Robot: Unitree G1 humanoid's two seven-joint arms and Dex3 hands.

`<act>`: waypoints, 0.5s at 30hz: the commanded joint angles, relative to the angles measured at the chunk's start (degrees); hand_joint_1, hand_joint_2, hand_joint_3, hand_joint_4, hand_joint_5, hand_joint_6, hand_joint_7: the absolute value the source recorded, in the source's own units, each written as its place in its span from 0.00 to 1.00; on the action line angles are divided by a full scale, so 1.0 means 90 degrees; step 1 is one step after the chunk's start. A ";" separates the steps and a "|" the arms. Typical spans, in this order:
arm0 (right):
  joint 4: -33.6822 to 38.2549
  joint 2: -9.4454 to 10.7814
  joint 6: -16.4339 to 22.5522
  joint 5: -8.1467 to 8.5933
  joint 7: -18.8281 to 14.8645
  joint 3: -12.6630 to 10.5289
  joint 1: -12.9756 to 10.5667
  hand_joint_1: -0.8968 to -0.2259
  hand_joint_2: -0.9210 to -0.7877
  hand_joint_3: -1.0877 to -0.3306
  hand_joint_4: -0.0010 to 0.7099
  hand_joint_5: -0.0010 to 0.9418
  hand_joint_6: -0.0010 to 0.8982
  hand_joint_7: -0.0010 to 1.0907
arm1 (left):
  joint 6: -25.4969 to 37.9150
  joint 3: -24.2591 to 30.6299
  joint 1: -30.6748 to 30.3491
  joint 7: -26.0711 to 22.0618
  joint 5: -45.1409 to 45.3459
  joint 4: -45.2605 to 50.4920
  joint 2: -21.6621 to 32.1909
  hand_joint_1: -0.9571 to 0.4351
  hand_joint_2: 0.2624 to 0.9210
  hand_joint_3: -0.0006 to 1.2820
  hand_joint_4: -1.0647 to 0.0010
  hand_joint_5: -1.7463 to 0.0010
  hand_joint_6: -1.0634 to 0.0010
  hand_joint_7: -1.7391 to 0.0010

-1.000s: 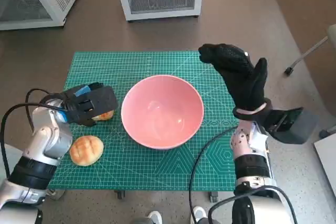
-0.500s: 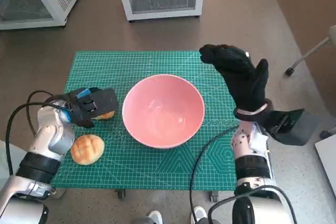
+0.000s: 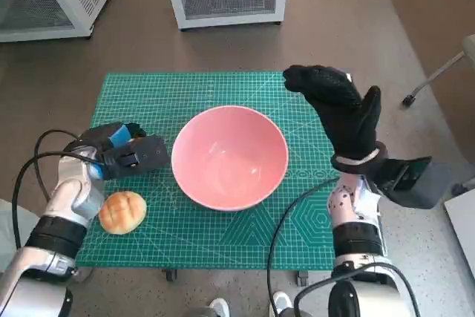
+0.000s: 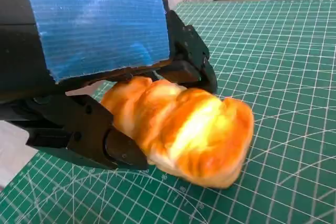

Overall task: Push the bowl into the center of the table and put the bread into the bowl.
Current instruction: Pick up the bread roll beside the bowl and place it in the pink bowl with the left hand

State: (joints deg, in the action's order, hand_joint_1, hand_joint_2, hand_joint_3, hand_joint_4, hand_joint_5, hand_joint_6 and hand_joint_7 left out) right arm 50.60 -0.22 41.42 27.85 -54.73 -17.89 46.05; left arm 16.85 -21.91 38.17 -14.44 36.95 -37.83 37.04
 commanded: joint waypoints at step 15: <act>-0.0026 -0.0013 -0.0143 0.0057 -0.0014 0.0028 -0.0170 0.42 0.00 0.62 0.33 0.00 0.40 0.00 | 0.0351 0.0302 -0.0165 -0.0430 0.0077 0.1196 0.0346 0.69 1.00 0.10 0.46 0.27 0.45 0.30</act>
State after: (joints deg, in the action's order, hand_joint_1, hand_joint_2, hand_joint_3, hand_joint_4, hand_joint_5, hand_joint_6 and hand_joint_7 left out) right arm 49.91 -0.12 41.06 27.99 -54.64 -17.72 45.93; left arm 17.64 -21.10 37.49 -15.95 37.25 -33.67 37.93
